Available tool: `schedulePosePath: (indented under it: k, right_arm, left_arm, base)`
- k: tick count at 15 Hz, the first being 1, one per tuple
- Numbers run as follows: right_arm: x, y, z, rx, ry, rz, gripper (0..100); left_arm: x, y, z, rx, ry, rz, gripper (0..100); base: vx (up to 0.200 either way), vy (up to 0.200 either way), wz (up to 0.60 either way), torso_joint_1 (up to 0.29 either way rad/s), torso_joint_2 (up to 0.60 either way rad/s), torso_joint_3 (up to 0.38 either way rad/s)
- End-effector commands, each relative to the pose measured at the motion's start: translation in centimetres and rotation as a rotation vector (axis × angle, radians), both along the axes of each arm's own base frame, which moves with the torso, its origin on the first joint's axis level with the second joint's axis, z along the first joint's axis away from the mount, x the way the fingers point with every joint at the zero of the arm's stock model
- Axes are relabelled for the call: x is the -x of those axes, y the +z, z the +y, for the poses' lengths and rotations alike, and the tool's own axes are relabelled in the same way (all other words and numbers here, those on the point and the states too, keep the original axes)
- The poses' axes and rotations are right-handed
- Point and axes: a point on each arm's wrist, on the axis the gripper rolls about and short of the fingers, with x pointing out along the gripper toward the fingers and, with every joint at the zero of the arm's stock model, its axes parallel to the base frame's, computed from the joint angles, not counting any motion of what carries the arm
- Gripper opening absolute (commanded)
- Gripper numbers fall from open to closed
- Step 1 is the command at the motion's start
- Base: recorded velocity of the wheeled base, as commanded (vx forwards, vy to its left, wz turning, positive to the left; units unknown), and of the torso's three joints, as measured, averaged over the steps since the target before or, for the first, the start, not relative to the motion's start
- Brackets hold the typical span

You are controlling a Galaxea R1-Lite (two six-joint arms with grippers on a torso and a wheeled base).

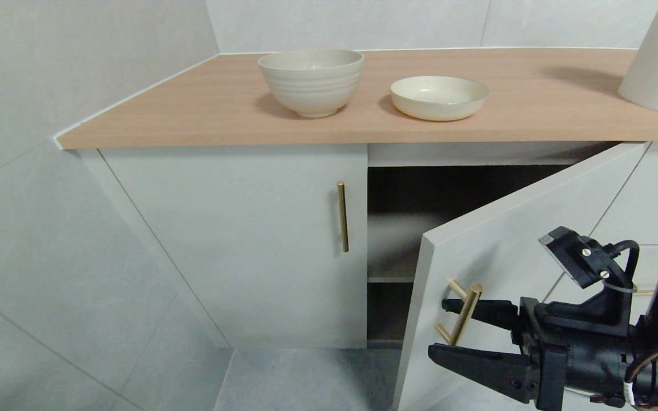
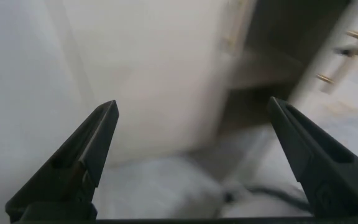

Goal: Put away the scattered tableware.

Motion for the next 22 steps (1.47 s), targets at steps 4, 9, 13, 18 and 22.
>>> schedulePosePath:
  k: [4,9,13,18,22]
  right_arm:
    - [0.8,0.2,-0.1,-0.01,0.034,-0.005,100]
    - [1.3,0.8,-0.6,-0.029,0.034,-0.028,100]
    - [1.6,1.3,-0.9,-0.043,0.034,-0.047,100]
    - [1.6,1.0,-0.9,-0.034,0.036,-0.038,100]
    - [1.7,0.9,-0.9,-0.031,0.039,-0.035,100]
  left_arm:
    - [-16.6,2.2,-3.0,0.021,-0.352,0.289,100]
    - [-22.9,-0.4,-12.0,0.004,-0.551,0.365,100]
    - [-22.5,-1.2,-15.0,0.13,-0.611,0.317,100]
    - [-23.2,-2.2,-16.1,0.118,-0.628,0.331,0]
    - [-25.0,-2.1,-17.8,0.141,-0.645,0.258,0]
  base:
    - [0.0,0.0,0.0,0.0,0.0,0.0]
    - [0.0,0.0,0.0,0.0,0.0,0.0]
    - [0.0,0.0,0.0,0.0,0.0,0.0]
    - [0.0,0.0,0.0,0.0,0.0,0.0]
    - [0.0,0.0,0.0,0.0,0.0,0.0]
